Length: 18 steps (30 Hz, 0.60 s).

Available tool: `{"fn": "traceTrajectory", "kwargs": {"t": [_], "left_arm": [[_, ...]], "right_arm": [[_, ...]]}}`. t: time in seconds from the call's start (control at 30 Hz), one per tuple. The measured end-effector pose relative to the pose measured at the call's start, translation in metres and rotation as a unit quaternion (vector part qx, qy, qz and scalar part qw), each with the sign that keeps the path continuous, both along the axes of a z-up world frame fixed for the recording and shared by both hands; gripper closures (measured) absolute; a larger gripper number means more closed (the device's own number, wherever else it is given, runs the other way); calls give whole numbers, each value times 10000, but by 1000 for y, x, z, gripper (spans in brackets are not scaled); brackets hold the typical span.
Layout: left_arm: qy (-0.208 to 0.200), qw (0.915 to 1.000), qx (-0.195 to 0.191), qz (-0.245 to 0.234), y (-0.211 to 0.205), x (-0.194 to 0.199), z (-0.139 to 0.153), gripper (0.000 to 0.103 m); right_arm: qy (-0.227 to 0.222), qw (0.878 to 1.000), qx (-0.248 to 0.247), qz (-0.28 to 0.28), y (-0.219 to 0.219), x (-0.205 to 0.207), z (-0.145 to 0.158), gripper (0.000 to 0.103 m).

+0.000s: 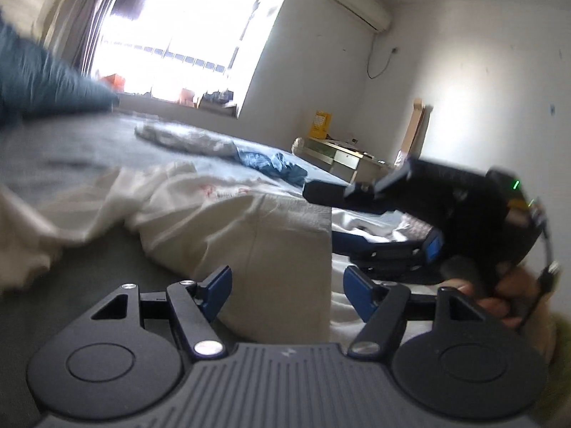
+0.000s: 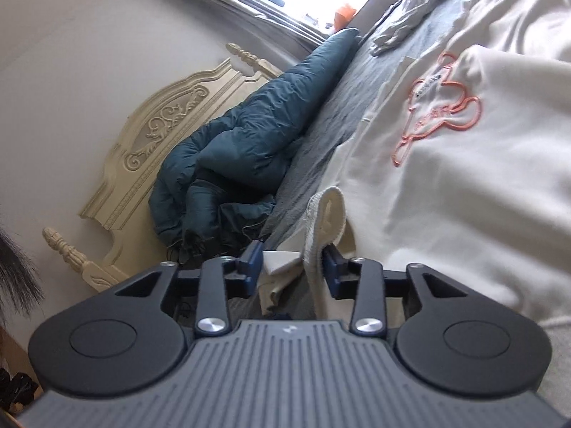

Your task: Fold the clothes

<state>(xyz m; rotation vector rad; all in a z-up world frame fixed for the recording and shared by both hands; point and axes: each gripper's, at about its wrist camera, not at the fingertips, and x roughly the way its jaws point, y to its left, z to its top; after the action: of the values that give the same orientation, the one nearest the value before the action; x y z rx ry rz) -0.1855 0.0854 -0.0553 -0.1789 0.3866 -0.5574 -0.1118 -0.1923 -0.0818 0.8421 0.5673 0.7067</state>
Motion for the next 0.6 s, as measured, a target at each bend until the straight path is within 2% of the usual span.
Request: {"fn": "traceTrajectory", "kwargs": {"t": [0.13,0.4,0.6], "left_arm": [[-222,9988,426,30,-17,2,1,35],[-434,9960,785,-56,-32,3,3,36],[-324,9976,600,84,-23,10,3,36]], "right_arm": [[-92,9999,-32,26,0,2,5,56],[19,9998,163,105,-5,11,0,52],[-8,9996,201,174,-6,10,0,52]]}}
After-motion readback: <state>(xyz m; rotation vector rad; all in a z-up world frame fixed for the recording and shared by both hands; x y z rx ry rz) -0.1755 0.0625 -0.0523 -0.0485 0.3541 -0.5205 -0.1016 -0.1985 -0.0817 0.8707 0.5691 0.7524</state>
